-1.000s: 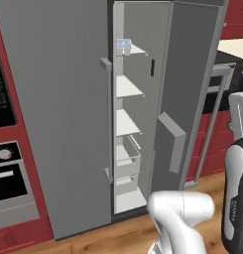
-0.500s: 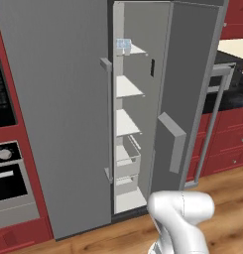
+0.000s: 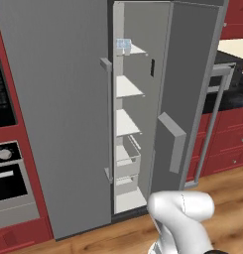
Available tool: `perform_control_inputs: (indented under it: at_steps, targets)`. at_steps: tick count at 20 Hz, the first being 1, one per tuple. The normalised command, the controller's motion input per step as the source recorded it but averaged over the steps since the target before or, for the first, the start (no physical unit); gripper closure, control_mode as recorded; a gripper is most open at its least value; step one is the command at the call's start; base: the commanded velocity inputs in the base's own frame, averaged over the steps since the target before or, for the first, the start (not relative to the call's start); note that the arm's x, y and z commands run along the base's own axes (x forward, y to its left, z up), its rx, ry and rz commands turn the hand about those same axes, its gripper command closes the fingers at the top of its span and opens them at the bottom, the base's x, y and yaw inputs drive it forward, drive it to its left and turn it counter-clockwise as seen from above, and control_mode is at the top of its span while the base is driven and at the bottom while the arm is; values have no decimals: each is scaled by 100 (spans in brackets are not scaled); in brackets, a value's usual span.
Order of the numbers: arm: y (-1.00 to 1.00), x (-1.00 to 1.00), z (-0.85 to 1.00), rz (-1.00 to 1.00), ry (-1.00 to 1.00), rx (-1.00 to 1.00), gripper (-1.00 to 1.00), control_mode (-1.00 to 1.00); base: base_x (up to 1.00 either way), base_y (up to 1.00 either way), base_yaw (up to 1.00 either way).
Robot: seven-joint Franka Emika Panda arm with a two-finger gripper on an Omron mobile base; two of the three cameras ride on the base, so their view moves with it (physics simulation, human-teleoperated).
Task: The ice cube tray has been filled with water. Take the tray and place it in the freezer to make ice. Close the freezer door after placing the tray.
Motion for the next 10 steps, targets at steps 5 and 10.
perform_control_inputs:
  at_steps: [5, 10]
  targets:
    - [-45, 75, -45, 5, 0, 5, -100, -100, 0, 0, 0]
    - [-72, 62, -28, 9, 0, 18, -100, -100, 0, 0, 0]
